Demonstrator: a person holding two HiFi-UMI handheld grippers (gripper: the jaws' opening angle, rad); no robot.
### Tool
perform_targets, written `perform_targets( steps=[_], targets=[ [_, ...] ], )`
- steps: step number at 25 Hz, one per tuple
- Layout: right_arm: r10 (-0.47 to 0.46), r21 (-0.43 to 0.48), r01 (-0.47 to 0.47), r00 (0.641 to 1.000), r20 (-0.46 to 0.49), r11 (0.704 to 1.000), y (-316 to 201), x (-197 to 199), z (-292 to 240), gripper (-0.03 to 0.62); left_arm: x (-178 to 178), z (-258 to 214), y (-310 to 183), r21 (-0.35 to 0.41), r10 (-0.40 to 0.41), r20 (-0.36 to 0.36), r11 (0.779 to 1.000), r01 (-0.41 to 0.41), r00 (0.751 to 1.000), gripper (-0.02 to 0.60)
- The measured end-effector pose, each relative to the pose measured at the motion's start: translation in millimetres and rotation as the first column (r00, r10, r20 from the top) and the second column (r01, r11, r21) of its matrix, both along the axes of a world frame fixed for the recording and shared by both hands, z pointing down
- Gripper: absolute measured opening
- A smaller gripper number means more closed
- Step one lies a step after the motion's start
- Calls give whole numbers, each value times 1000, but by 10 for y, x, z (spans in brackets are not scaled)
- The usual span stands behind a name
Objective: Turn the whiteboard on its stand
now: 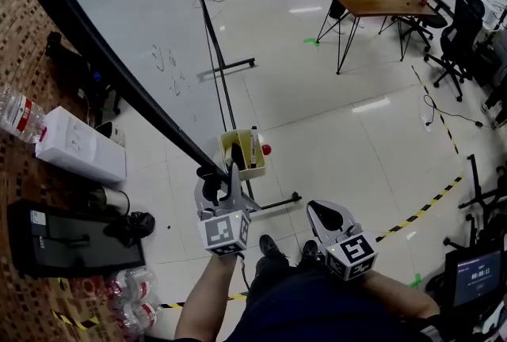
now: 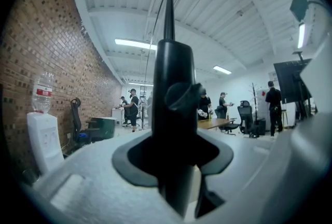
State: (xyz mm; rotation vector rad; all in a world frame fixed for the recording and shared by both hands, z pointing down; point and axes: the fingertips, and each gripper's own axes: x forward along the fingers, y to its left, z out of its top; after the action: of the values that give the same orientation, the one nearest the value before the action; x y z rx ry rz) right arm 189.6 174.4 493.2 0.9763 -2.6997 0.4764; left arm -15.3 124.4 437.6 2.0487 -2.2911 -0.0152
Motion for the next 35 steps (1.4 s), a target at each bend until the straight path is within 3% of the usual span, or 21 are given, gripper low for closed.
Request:
perform_targets(
  steps=[9,13,19,24,30,35],
  targets=[
    [-87,-71,95,991,103,993,229,234,115,17,53,122,352,-18,-22,5,1000,23,1000,170],
    [-123,-21,126,986,114,992,336,145,-4,17,52,184,528,-30,-33,9,999,34,999,166],
    [-77,-7,78,993,89,997,511,134,-8,17,200,204,827,-2,-24,-22,1000,24,999,167],
    [-93,14,93,995,19,996,943,79,3,17,392,123,1071,5,8,-10,1000,-8,1000,173],
    [-46,-23,45,998,-52,999,1350,228,60,17,476,23,1351,-2,9,-11,1000,-9,1000,173],
    [68,-75,-60,993,97,995,1390,469,-74,17,489,-38,1558,3,3,-13,1000,-3,1000,172]
  ],
)
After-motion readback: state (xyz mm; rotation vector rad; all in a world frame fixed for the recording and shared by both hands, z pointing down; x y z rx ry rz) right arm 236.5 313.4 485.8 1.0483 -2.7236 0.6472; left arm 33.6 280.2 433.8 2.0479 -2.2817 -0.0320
